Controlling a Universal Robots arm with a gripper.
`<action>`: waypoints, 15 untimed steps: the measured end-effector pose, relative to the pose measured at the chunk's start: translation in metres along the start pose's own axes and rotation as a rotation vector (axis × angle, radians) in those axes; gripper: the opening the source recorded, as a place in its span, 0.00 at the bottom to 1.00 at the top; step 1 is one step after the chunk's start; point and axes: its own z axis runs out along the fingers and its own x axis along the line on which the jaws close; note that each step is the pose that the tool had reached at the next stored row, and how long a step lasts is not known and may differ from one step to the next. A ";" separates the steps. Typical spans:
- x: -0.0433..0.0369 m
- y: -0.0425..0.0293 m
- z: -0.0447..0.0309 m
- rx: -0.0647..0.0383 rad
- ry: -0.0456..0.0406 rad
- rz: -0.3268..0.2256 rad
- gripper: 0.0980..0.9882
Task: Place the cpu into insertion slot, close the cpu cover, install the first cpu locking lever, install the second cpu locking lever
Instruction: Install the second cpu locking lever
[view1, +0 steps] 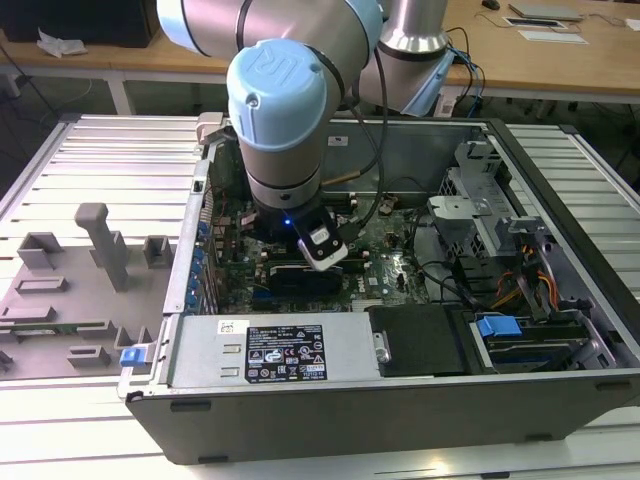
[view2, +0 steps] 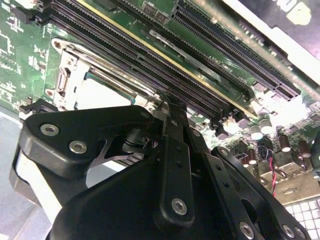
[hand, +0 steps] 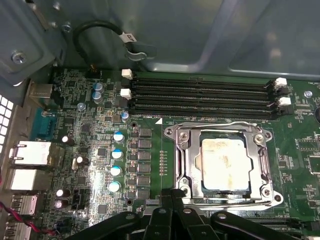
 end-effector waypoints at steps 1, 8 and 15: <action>0.0000 -0.0001 0.0000 0.000 0.0001 0.000 0.01; -0.0010 0.0003 -0.0030 0.001 0.0004 -0.001 0.01; -0.0052 0.0045 -0.0154 0.033 0.0023 -0.002 0.01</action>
